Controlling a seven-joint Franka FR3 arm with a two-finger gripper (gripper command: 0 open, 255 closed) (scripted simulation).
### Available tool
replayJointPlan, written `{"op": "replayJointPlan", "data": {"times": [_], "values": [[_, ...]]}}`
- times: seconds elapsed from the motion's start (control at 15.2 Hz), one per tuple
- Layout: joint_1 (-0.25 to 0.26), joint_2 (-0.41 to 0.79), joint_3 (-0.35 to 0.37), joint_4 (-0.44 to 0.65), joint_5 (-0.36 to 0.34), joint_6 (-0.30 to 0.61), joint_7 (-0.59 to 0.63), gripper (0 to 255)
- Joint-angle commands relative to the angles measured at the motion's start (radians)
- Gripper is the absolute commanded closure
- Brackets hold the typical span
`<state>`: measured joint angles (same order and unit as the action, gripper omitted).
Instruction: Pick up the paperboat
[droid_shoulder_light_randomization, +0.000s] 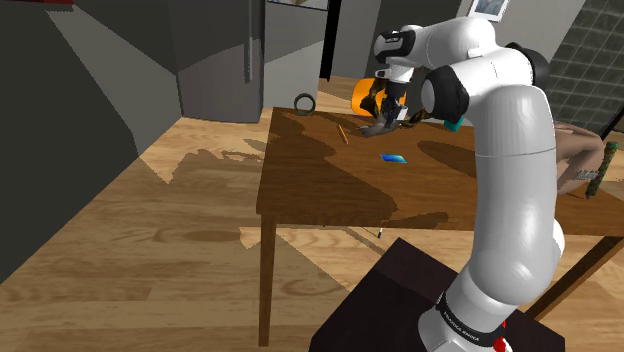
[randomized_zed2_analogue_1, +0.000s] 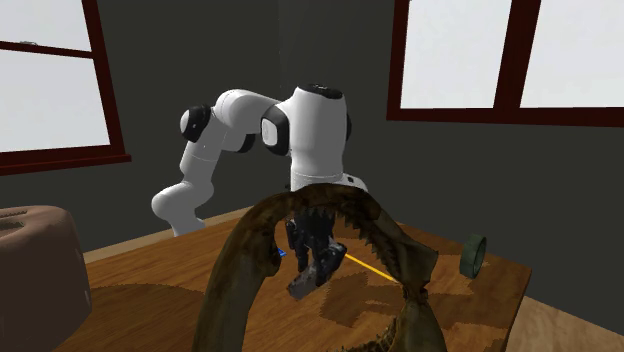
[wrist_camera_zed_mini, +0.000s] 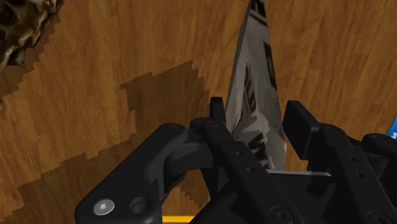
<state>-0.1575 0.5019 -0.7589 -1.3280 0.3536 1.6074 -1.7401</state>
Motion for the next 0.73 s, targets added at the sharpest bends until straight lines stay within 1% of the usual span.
{"op": "replayJointPlan", "data": {"times": [0.0, 0.33, 0.66], "values": [[-0.007, 0.001, 0.000, 0.029, 0.000, -0.027, 0.003, 255], [-0.031, 0.010, 0.001, 0.115, 0.004, -0.100, 0.009, 255], [-0.065, 0.030, 0.005, 0.219, 0.016, -0.181, 0.016, 255]]}}
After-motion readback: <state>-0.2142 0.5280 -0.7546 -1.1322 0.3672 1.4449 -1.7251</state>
